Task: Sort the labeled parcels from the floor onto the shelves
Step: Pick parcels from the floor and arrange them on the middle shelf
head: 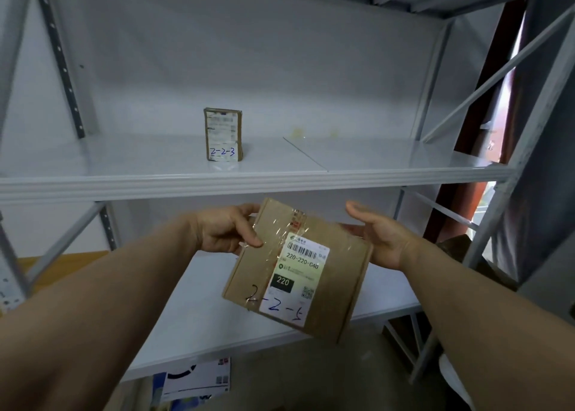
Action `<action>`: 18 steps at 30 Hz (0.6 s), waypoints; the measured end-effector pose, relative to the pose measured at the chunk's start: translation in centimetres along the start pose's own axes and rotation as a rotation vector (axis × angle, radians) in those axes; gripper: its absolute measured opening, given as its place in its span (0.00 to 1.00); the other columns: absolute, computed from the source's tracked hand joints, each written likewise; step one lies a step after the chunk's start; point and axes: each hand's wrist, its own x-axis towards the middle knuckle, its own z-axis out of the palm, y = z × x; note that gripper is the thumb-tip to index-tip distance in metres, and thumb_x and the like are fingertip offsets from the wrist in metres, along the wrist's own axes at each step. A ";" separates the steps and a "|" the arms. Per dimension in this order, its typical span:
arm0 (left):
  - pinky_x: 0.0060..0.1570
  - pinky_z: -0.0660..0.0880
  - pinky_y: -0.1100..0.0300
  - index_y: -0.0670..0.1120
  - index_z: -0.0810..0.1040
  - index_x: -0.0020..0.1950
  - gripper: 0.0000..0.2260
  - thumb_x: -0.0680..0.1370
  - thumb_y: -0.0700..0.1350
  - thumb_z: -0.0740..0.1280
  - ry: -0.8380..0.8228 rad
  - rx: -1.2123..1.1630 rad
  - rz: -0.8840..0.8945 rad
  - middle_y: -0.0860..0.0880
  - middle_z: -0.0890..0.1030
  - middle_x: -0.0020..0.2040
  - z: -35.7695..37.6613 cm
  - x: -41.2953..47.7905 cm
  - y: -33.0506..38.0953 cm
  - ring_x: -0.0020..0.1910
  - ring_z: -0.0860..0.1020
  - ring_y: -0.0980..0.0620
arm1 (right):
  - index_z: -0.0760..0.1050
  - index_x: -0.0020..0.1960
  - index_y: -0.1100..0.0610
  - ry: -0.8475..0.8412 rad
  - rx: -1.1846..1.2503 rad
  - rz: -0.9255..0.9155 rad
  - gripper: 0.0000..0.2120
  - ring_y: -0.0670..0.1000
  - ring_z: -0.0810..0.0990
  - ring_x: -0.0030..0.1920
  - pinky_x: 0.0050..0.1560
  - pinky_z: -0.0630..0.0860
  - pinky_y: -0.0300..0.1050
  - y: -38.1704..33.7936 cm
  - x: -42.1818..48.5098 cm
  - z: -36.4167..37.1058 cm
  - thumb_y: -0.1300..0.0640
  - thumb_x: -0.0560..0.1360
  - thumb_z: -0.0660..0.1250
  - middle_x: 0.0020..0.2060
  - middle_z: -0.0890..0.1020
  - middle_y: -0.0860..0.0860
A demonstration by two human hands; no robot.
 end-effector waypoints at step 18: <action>0.64 0.70 0.36 0.39 0.68 0.70 0.32 0.66 0.29 0.70 0.050 0.315 -0.151 0.37 0.78 0.63 1.4 -0.9 -1.1 0.62 0.77 0.38 | 0.75 0.65 0.49 -0.325 -0.842 0.236 0.35 0.59 0.85 0.54 0.59 0.80 0.62 0.6 1.4 4.1 0.53 0.62 0.84 0.54 0.86 0.57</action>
